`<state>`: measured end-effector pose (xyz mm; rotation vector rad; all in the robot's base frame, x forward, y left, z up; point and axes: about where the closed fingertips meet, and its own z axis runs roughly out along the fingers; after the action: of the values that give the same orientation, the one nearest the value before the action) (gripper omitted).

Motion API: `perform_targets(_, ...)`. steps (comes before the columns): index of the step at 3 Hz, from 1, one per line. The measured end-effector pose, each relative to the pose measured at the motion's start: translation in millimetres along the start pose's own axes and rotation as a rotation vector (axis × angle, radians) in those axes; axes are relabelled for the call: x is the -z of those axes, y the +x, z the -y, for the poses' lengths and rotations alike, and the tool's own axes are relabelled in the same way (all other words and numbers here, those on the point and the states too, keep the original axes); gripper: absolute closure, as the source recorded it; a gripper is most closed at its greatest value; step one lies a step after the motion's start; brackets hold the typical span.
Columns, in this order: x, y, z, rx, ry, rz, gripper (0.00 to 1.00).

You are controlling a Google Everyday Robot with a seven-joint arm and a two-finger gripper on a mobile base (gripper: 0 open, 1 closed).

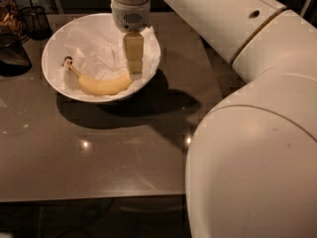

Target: Pick banana from white bowl

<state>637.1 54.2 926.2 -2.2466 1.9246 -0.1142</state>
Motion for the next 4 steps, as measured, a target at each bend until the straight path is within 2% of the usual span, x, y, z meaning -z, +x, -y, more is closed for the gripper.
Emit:
perform_targets(2,-14.2,-21.1,4.5,0.034,-0.052,0.016,0.13)
perform_targets(3,-30.3,-25.2,7.2,0.035,-0.081,0.004,0.24)
perform_targets(4,-45.9,-27.5,4.2,0.035,-0.119,0.002,0.18)
